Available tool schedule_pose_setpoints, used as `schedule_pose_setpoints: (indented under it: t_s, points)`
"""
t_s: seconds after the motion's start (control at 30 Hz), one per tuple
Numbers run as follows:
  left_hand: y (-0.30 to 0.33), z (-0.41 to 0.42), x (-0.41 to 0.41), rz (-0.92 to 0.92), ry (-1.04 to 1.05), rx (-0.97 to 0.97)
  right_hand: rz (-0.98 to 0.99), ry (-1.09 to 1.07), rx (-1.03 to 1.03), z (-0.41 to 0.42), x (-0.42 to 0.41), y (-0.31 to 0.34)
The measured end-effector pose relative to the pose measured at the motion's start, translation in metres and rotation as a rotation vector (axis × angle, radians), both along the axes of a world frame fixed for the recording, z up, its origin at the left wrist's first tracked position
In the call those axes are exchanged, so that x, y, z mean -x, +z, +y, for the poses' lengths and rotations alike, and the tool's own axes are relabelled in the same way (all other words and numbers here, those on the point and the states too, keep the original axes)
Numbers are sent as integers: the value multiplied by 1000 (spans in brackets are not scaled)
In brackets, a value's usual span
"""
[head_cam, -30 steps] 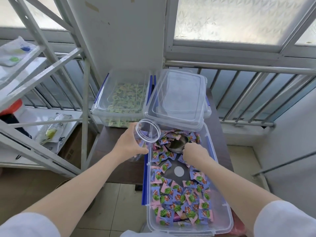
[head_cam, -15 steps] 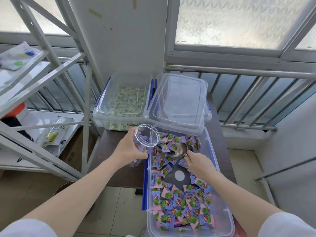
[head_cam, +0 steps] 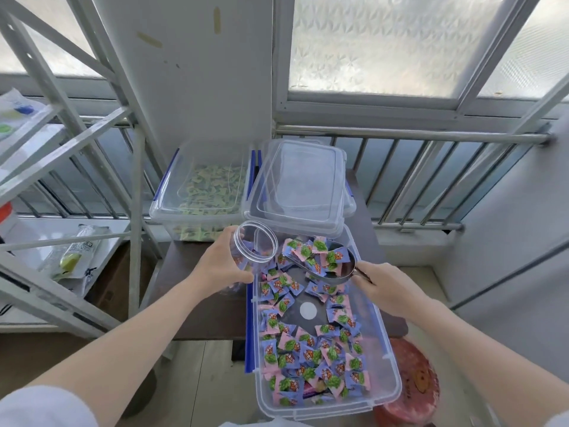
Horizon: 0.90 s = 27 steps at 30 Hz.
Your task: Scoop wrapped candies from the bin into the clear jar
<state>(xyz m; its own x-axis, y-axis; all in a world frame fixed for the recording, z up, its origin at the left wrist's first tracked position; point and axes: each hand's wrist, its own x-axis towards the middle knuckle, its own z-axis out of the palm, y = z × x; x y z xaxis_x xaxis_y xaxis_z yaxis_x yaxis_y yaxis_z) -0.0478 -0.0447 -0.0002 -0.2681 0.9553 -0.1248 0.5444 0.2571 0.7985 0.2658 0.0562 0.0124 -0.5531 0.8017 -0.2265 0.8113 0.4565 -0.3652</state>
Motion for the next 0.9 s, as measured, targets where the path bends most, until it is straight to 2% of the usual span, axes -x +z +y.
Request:
schedule_pose_setpoints:
  t_s: [0.27,0.57,0.7,0.9]
  points:
    - [7,3,0,4,-74,27,-16,166,-113,28,4,69]
    - [8,1,5,-71,-78,12,-300,408,-207,25,105,122]
    - [2,-2,8,-100,-62,21,-404,474,-258,25,123,138]
    - [1,-3,9,-97,-28,39,-440,489,-312,28,124,152]
